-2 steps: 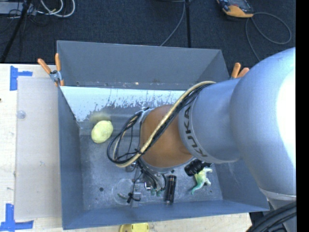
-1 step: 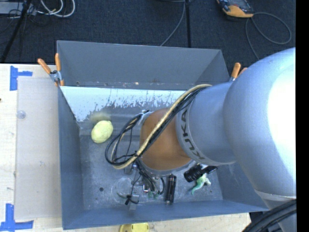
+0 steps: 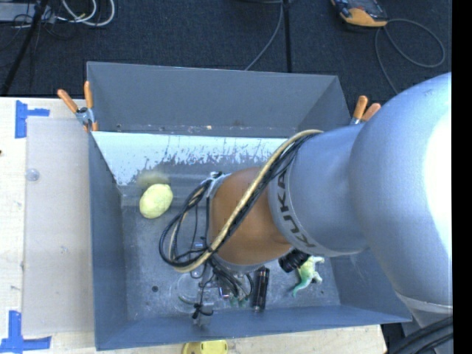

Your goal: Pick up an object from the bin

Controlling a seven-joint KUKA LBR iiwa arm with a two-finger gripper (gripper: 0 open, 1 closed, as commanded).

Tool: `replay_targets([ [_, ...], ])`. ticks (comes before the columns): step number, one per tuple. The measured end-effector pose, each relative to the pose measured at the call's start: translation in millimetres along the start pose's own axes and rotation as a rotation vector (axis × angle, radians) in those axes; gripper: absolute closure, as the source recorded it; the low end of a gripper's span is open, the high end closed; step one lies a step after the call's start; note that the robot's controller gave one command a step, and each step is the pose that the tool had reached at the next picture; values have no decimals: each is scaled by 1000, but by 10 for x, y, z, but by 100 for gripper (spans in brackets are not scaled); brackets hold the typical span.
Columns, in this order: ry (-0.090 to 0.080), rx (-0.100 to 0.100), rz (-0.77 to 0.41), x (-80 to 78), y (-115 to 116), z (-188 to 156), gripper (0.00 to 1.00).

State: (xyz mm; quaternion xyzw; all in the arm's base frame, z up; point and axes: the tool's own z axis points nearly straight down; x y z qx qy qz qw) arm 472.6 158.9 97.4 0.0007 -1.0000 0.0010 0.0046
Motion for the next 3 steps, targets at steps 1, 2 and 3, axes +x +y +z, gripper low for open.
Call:
replay_targets([
  [1, 1, 1, 276, -1, 30, 222, 0],
  [2, 0, -3, 224, -198, -136, 259, 100],
  [3, 0, -3, 224, -198, -136, 259, 100],
])
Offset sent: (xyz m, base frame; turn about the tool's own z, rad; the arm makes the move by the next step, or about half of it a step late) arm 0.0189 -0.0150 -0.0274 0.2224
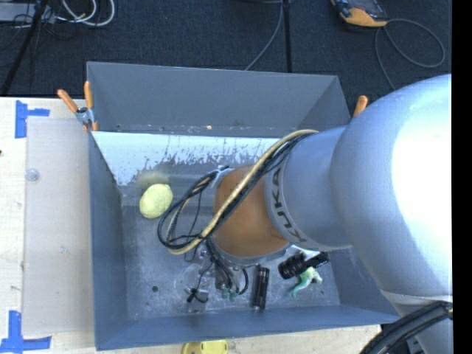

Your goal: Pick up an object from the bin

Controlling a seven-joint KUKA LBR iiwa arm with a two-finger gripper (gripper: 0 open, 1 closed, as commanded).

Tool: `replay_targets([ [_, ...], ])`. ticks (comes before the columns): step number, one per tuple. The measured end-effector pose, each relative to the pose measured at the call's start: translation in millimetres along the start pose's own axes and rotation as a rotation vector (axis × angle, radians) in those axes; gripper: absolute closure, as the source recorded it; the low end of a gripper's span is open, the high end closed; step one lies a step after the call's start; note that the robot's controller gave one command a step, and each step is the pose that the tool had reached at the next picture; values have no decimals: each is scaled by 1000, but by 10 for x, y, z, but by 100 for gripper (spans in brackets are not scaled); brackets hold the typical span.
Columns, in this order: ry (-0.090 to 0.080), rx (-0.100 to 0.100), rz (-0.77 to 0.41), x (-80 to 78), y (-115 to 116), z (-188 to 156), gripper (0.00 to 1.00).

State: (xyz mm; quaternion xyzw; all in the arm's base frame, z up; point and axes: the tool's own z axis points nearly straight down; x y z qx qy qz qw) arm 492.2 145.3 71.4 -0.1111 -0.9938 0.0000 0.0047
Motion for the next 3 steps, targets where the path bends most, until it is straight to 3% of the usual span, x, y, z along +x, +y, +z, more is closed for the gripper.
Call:
replay_targets([
  [2, 5, 3, 1, 14, -11, -67, 100],
  [3, 9, 6, 2, 28, -24, -273, 100],
])
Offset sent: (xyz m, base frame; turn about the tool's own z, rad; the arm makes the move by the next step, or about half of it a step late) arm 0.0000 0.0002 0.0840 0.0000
